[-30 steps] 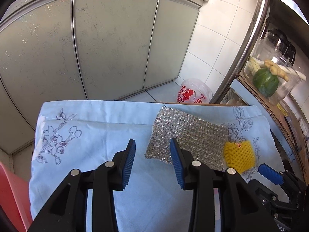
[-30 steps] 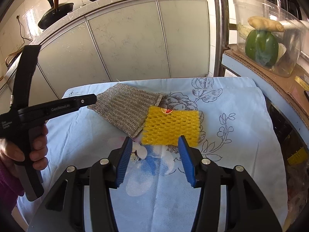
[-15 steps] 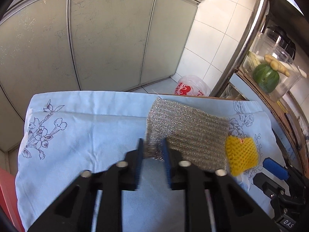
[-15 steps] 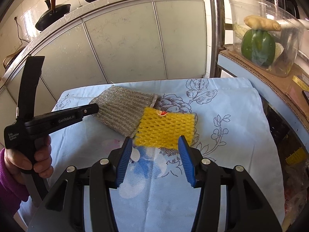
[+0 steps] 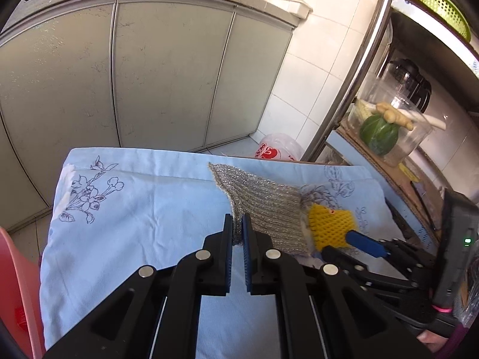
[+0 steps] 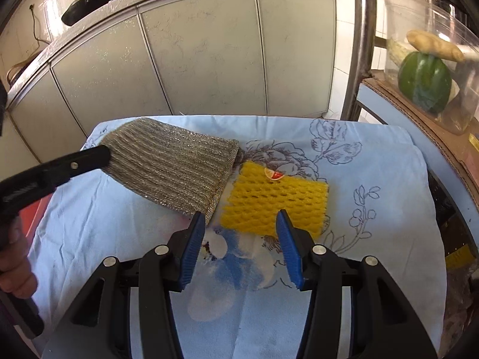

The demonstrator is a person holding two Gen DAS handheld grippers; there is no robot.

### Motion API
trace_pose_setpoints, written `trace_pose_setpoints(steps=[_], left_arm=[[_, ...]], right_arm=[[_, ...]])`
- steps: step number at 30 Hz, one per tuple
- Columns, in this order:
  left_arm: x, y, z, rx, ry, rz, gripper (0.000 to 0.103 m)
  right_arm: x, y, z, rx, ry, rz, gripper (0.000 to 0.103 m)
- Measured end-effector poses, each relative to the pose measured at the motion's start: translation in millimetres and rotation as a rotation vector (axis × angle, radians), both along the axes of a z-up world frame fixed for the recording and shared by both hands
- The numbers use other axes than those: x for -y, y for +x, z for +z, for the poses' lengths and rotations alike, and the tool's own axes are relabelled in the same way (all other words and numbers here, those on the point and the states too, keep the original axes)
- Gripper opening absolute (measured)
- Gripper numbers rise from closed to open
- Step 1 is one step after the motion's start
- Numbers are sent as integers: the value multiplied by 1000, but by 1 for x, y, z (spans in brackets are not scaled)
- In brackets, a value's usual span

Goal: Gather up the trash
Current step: 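Grasp the silver mesh scrubber pad with the left gripper, then grasp the yellow foam net with the right gripper while the left lifts the scrubber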

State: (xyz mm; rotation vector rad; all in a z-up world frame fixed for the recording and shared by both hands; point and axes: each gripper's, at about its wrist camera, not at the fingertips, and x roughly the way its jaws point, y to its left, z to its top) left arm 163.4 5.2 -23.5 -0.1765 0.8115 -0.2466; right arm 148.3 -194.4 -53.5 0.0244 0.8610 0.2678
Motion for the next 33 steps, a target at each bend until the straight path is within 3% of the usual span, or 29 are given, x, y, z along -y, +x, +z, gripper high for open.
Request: trace_pose_setpoints(steps=[10,14,16,23,33], left_arm=[[-6,-23,11,5,-15,6,5],[-8,-29,18,15,-11,14,5],[-10,-34,22,24,-12,20,5],[-19,-48,38,53,-10,46,5],[-36,-75,57,92,-12,96,5]], right_arm=[[-13,6,-9,27,-132,16,49],[-2,6,-7,27,-87,-8,16],[4,5,-5,22,-56,-17,11],[18,-9,10,36,52,-29,10],[2,-37,40,86,112,42,10]])
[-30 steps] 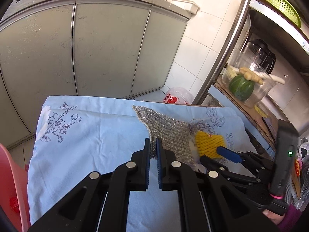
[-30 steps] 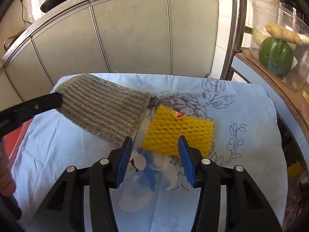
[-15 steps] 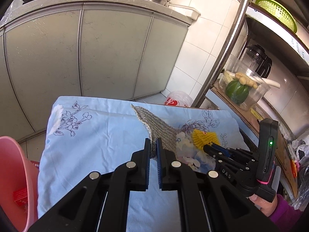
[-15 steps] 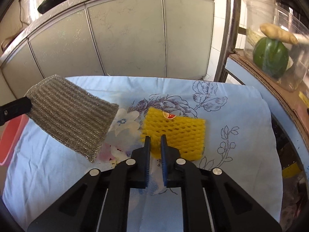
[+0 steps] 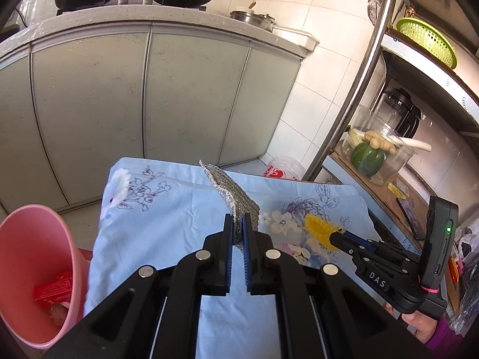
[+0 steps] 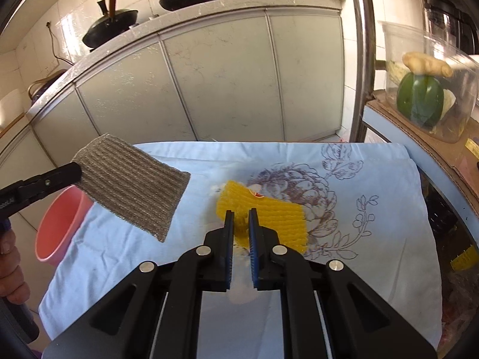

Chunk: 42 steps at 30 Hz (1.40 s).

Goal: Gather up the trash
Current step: 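Grasp the yellow foam net with the right gripper while the left lifts the scrubber, then carry the scrubber pad and foam net over the pink bucket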

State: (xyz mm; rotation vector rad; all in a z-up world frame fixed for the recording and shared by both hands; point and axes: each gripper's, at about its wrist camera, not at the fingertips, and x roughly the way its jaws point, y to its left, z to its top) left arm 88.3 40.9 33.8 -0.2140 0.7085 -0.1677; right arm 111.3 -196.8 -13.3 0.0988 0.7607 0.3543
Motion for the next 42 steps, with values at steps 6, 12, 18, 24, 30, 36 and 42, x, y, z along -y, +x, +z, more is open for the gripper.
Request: trace_pose_setpoints(steps=[6,12,18,24,30,36,42], left_arm=[[-12,-16,10,25,-1,25,5],[-25,-33,18,46,-7,51,5],[-41,-48,24,68,-17,81,5],[-61,-65,30,88,-23,114,5],[-86,-83,32,107,-32,153,5],[-113,-99,32,121,-44,204,5],[-140,-113,30,130,-51,261,5]], right_arm=[[-16,-18,16,34,6,54,10],[-29,-33,25,44,14,93,10],[-42,-45,33,66,3,123,10],[-55,-53,38,70,7,150,10],[-72,-61,45,79,8,188,10],[-93,-68,53,100,-4,232,10],[-116,-73,58,112,-16,281,10]])
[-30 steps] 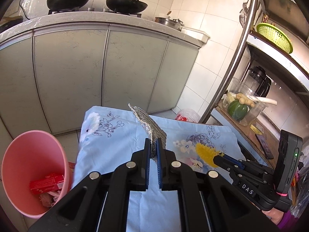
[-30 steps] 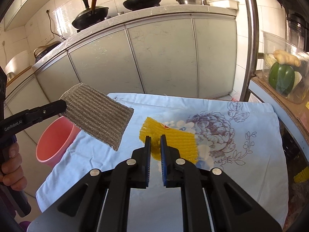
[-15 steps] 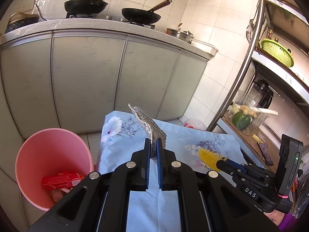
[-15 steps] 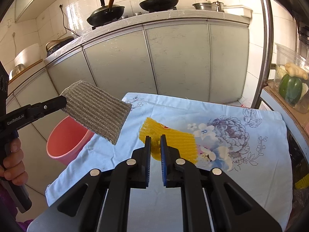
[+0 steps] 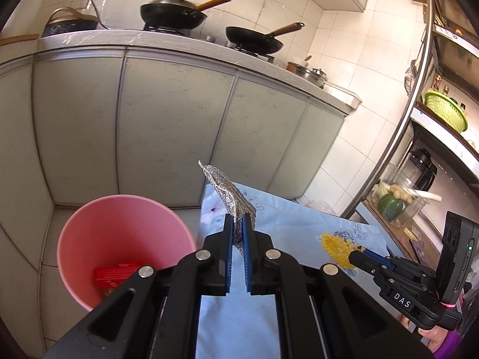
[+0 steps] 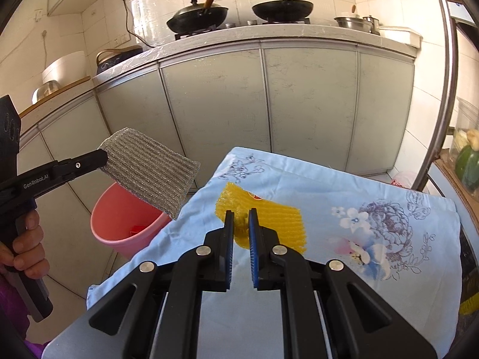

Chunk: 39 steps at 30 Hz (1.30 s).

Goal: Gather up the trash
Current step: 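Carry the scrubber pad and foam net over the pink bucket, then open both grippers to drop the scrubber and foam net into the bucket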

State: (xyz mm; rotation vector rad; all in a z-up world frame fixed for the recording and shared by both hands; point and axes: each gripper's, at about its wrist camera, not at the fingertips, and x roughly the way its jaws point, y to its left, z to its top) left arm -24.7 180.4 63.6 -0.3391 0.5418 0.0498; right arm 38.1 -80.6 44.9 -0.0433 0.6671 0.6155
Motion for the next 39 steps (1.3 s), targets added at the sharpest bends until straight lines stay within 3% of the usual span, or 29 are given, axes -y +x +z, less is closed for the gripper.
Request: trace_pose_setpoints(steps=[11,26,39], left_arm=[[-47,-25,-13,-20,7,118,5],[-91,-46,-43,-90,5,257,5],[-106,-53,-63,-164,56,321,6]], right_arm=[[-44,-5,8,10,5,101,10],[-130,3,4,-68,16,303,10],[-184,19,-33,-225,36,389,10]])
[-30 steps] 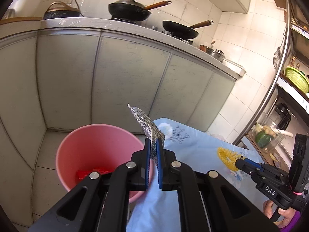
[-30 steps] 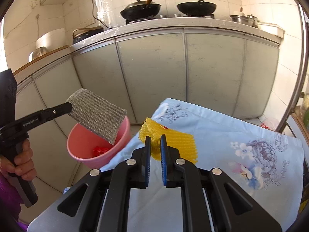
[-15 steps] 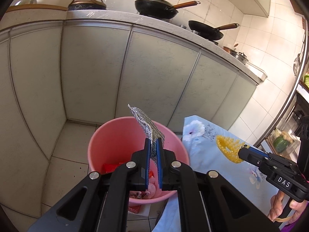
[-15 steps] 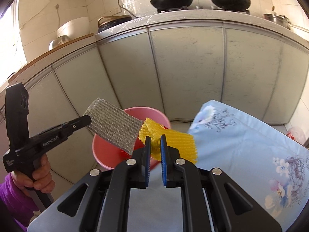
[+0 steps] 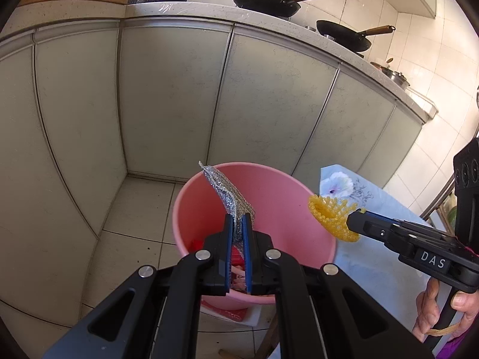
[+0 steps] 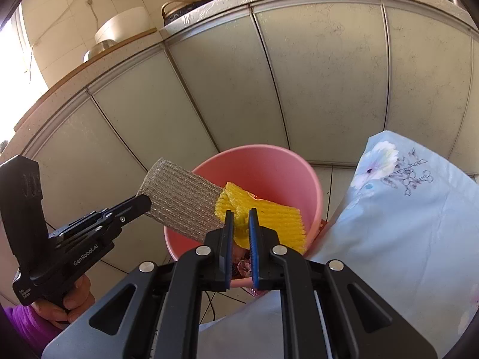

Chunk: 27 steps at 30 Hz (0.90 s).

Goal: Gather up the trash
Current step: 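Open both grippers to drop the scrubber and foam net into the bucket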

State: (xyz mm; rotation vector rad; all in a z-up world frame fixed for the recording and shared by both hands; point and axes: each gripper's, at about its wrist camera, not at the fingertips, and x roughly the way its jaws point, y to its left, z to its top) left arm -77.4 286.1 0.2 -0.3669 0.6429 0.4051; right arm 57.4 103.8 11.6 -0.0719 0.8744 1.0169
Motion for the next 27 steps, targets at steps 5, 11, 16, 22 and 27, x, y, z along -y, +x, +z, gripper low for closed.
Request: trace_pose_setpoints(steps=[5,11,16,22,27], left_arm=[[-1,-2,-5,-16,0,9,6],[0,-1,-10,-35,-1,11,6],[3,1,-11,-43,1,9,6],[6,4,-15,-59,-4,6,6],[8,5,-16,-58,-9,10,7]], right_arm=[[-11,-2,-10,-5,-22,13,10],[-17,-1,-16,-9,-40,17,10],[-19,0,-20,-15,-48,13,10],[-17,1,-23,-14,-55,4,10],[-16,3,-26,-12,-62,-12,10]])
